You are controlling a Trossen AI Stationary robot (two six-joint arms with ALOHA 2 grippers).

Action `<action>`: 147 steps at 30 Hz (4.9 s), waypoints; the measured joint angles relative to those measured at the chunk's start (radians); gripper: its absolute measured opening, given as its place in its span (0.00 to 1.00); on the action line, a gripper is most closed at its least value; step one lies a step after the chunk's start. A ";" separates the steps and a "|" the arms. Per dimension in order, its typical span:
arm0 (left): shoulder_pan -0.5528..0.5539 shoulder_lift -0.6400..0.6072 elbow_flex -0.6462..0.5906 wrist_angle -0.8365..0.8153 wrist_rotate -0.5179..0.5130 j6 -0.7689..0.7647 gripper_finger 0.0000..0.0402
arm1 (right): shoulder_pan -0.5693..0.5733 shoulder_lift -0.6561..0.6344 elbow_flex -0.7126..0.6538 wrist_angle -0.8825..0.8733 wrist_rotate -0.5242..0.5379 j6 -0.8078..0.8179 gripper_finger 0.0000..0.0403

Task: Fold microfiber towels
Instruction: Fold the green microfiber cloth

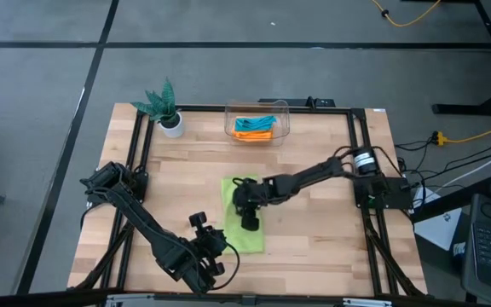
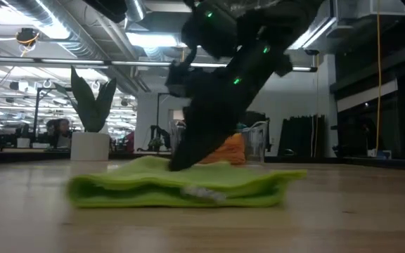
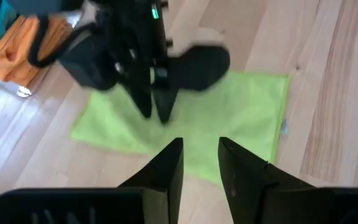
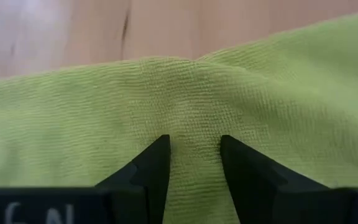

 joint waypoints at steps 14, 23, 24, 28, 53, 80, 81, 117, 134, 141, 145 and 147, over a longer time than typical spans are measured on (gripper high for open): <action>0.000 0.000 -0.029 0.028 -0.009 0.008 0.23 | 0.227 -0.364 0.006 -0.329 0.173 0.082 0.36; 0.012 0.001 -0.099 0.077 -0.010 0.008 0.23 | 0.436 -0.280 0.004 -0.317 0.434 0.192 0.36; 0.012 0.001 -0.102 0.095 -0.010 0.008 0.23 | 0.450 -0.269 0.004 -0.313 0.435 0.218 0.36; 0.012 0.000 -0.113 0.181 0.053 0.086 0.23 | 0.492 -0.228 0.005 -0.305 0.423 0.288 0.36; 0.042 0.124 -0.113 0.327 0.280 0.200 0.53 | 0.512 -0.096 0.008 -0.241 0.450 0.332 0.63; 0.035 0.253 -0.108 0.398 0.306 0.181 0.29 | 0.507 0.015 0.011 -0.200 0.441 0.509 0.33; 0.035 0.253 -0.108 0.399 0.307 0.176 0.24 | 0.507 0.015 0.010 -0.204 0.442 0.522 0.28; 0.013 0.206 0.268 -0.246 0.113 0.318 0.00 | 0.509 -0.072 0.383 -0.679 0.835 0.284 0.01; 0.162 0.206 -0.001 -0.295 0.080 0.357 0.00 | 0.262 0.047 0.382 -0.809 0.855 0.353 0.01; 0.206 0.206 -0.045 -0.278 0.056 0.367 0.03 | 0.207 0.073 0.382 -0.814 0.848 0.391 0.12; 0.239 0.206 -0.050 -0.273 0.040 0.371 0.11 | 0.203 0.073 0.382 -0.824 0.877 0.391 0.22; 0.250 0.206 -0.050 -0.279 0.007 0.367 0.15 | 0.203 0.073 0.381 -0.832 0.883 0.395 0.26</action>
